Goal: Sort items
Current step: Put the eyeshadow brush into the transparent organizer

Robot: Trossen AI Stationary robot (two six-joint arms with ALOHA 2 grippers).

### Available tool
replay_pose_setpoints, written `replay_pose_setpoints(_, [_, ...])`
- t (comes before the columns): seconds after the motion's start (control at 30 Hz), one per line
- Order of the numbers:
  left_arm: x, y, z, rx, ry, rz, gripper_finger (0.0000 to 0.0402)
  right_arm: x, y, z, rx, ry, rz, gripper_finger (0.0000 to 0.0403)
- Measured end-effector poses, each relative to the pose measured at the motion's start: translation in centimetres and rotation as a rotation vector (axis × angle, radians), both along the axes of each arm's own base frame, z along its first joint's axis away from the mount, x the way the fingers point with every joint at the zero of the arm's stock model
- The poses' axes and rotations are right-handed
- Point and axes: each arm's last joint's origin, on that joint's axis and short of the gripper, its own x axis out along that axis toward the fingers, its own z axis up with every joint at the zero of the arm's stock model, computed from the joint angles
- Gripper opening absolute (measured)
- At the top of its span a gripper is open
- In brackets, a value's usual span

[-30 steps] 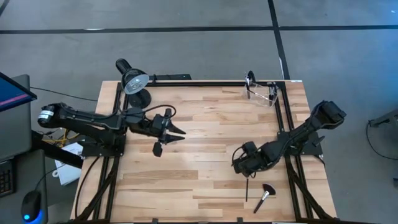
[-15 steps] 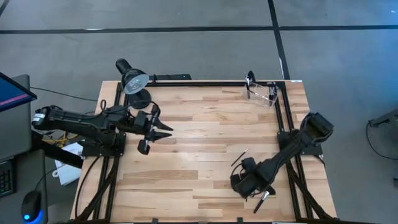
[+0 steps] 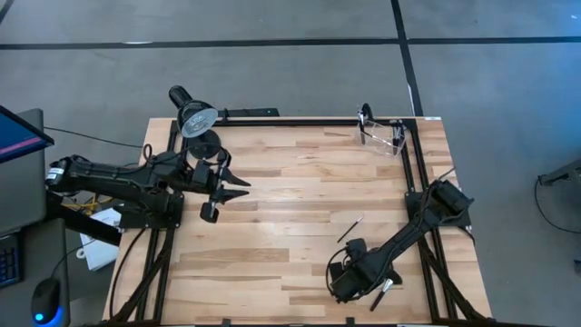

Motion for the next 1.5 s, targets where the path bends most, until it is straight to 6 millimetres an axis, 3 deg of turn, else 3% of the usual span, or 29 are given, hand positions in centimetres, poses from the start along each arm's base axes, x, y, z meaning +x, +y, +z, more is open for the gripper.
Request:
replay_pose_setpoints(0.27, [-0.1,0.0,0.0,0.005,0.0,-0.008,0.0083,-0.4,0.4,0.0,-0.034,-0.019,-0.027,0.0051])
replay_pose_setpoints(0.57, [-0.1,-0.4,-0.3,0.0,0.032,-0.032,0.0083,-1.0,0.0,-1.5,-0.056,-0.018,-0.032,0.005])
replay_pose_setpoints(1.5, [-0.1,-0.9,-0.5,-0.019,0.061,-0.06,0.0083,-1.0,-0.1,-1.5,-0.068,-0.023,-0.019,0.005])
